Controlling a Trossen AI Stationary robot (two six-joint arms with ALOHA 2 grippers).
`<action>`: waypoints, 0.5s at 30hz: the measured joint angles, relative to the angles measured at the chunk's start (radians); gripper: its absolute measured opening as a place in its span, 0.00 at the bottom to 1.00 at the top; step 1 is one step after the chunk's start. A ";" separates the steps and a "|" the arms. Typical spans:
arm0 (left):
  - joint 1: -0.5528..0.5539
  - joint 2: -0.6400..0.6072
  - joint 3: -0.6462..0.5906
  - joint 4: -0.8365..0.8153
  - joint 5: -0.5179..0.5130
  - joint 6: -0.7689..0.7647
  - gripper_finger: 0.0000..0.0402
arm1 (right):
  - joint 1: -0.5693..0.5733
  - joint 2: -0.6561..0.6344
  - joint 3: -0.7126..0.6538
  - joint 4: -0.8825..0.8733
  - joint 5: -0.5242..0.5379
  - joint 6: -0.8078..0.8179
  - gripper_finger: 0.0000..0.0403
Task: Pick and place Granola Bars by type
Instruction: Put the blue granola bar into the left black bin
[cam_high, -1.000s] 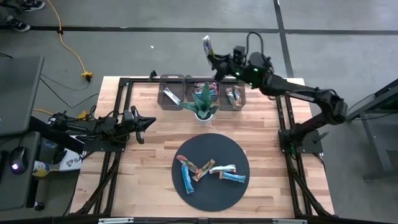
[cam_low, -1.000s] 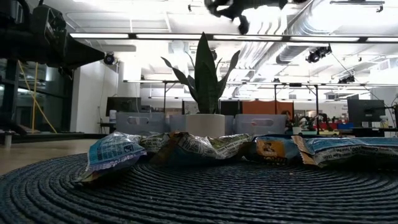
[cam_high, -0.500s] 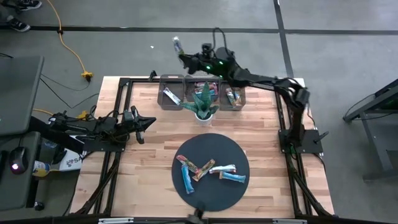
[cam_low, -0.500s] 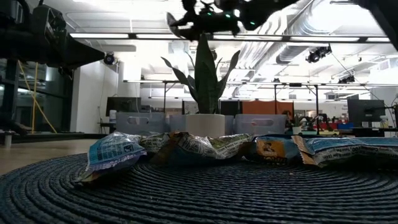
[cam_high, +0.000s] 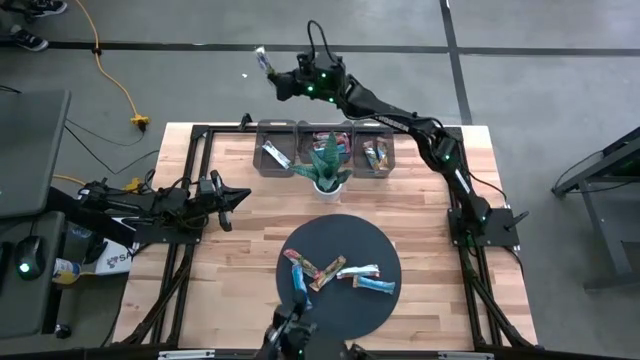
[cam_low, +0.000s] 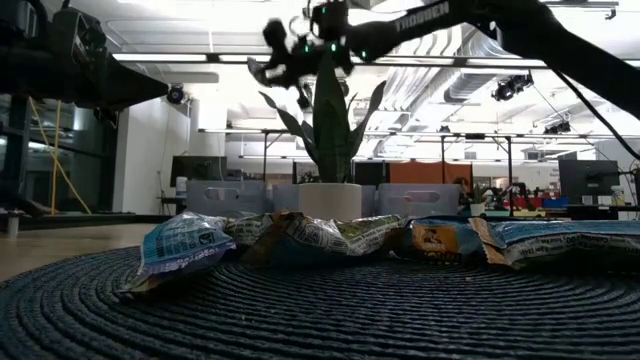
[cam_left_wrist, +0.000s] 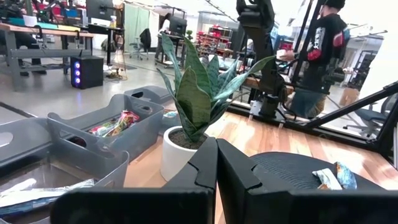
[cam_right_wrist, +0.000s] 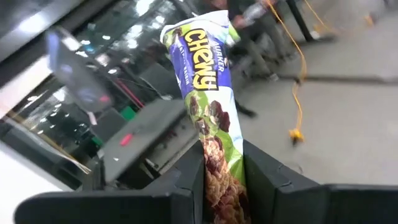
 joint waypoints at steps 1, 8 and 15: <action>0.000 0.000 0.000 0.000 0.000 0.000 0.00 | -0.005 0.000 -0.026 -0.001 0.002 0.013 0.18; 0.000 0.000 0.000 0.000 0.000 0.000 0.00 | -0.032 0.000 -0.167 -0.005 -0.075 -0.002 0.18; 0.000 0.000 0.000 0.000 0.001 0.000 0.00 | -0.049 0.000 -0.218 -0.037 -0.140 -0.078 0.18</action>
